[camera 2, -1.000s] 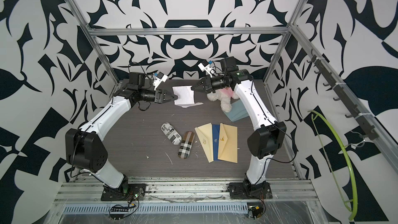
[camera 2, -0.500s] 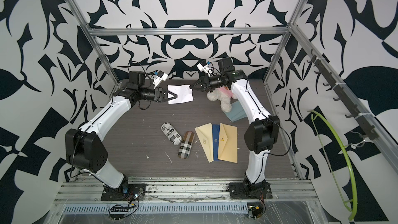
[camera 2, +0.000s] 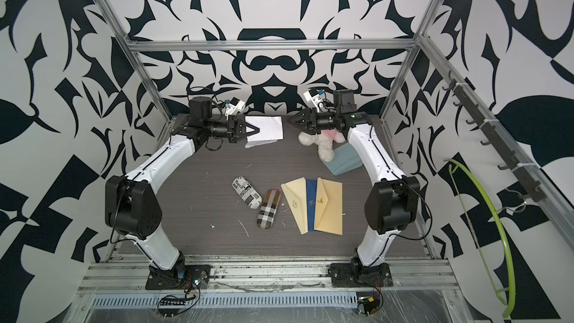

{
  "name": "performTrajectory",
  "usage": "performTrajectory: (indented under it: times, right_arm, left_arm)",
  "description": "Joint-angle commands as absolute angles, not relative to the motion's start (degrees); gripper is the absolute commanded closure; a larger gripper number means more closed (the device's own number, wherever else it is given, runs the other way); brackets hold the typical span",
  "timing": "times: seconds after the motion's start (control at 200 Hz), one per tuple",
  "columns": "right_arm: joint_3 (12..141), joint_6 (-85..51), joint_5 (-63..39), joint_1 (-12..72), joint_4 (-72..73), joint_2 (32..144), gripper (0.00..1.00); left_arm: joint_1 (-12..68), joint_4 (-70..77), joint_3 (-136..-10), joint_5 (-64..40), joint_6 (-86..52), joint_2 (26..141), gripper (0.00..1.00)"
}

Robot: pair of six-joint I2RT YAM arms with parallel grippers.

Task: Take the letter paper out of the envelope
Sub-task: Unfold the letter paper.

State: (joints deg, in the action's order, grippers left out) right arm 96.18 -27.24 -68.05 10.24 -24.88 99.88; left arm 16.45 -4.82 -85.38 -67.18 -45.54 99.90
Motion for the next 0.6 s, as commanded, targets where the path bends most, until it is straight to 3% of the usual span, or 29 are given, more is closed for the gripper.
performTrajectory:
  times: [0.0,0.19,0.33,0.455,0.595]
  right_arm:
    - [93.2,-28.49,-71.41,11.0,-15.77,97.5,0.43]
    - [90.64,-22.94,-71.38,11.03,-14.49,97.37,0.44]
    - [85.96,-25.21,-72.82,10.64,-5.44,95.66,0.44]
    - [84.33,-20.86,-72.05,8.84,-8.95,94.58,0.45]
    - [78.64,-28.05,-72.88,5.15,1.7,92.39,0.44]
  left_arm:
    - [17.43,2.51,-87.62,-68.69,-56.1,101.29,1.0]
    - [19.71,6.65,-88.18,-67.75,-64.54,103.02,1.0]
    - [20.39,6.49,-89.12,-67.0,-67.84,103.54,1.0]
    - [20.43,8.04,-89.67,-66.46,-71.8,103.65,1.0]
    - [20.74,3.21,-92.04,-66.23,-70.67,103.35,1.0]
